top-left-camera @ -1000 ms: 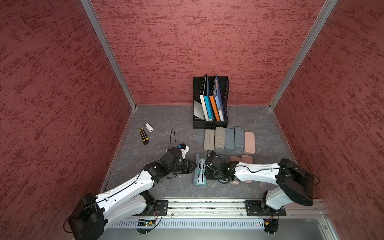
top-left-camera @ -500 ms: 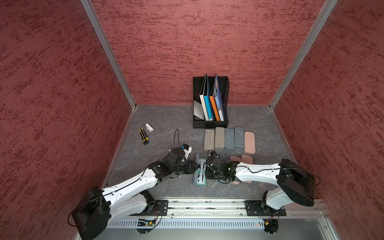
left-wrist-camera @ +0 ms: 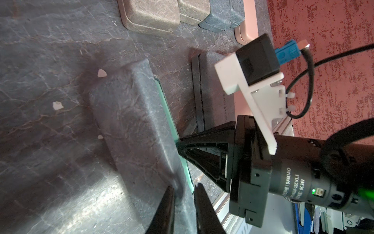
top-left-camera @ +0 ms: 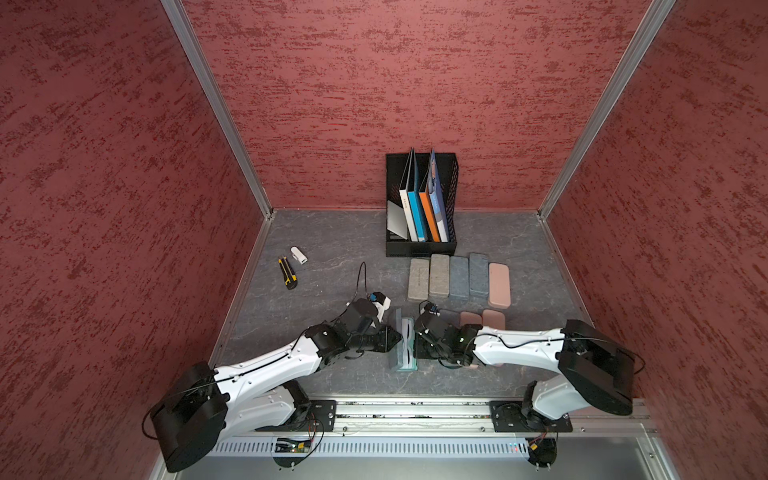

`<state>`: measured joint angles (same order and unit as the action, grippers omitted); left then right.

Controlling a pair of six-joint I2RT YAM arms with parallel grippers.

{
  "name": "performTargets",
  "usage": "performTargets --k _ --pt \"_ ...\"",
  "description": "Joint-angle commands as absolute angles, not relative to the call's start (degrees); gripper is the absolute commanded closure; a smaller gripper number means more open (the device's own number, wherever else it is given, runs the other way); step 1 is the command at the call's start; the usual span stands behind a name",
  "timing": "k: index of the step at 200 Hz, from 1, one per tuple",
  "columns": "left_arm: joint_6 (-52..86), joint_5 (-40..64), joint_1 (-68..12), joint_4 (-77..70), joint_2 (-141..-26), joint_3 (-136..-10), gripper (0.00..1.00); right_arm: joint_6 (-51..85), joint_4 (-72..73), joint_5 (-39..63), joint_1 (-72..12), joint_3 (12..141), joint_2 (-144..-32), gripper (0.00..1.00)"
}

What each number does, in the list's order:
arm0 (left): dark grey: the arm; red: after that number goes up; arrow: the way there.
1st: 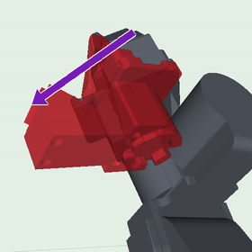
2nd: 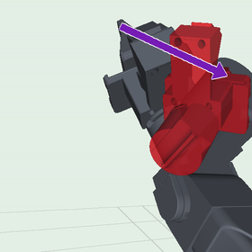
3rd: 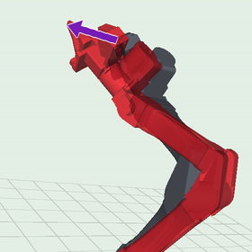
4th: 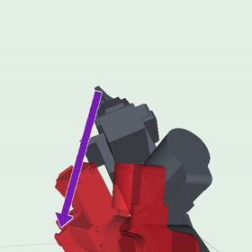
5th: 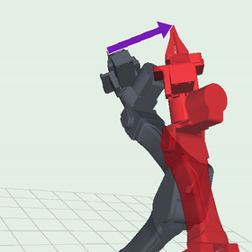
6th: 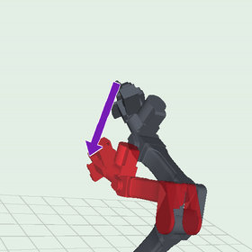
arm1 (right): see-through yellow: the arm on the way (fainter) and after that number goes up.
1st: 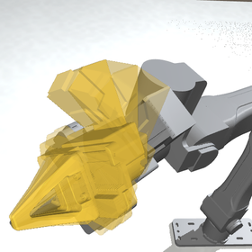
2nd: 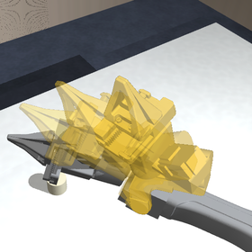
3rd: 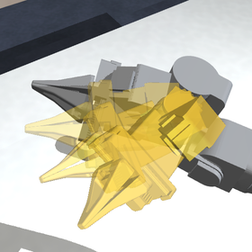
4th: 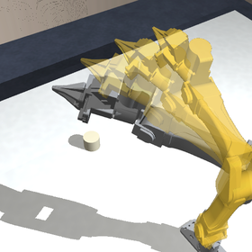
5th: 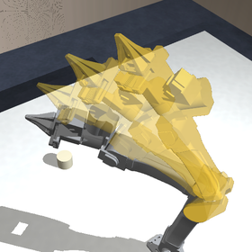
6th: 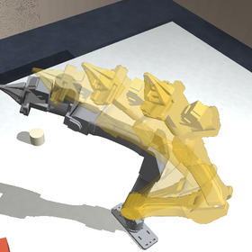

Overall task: Close the glasses case
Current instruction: Close the glasses case at the center of the board.

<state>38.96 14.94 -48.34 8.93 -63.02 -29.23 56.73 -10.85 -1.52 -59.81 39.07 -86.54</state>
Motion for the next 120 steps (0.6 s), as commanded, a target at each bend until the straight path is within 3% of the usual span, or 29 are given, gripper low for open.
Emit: performTargets --k 1,120 --pt "38.8 14.1 -48.8 8.3 -64.2 -29.7 0.80 56.6 -10.4 -2.8 -60.1 38.6 -84.8 0.92" --pt "38.7 14.1 -51.4 6.3 -70.8 -31.8 0.81 55.9 -10.9 -2.7 -60.0 38.2 -83.8 0.95"
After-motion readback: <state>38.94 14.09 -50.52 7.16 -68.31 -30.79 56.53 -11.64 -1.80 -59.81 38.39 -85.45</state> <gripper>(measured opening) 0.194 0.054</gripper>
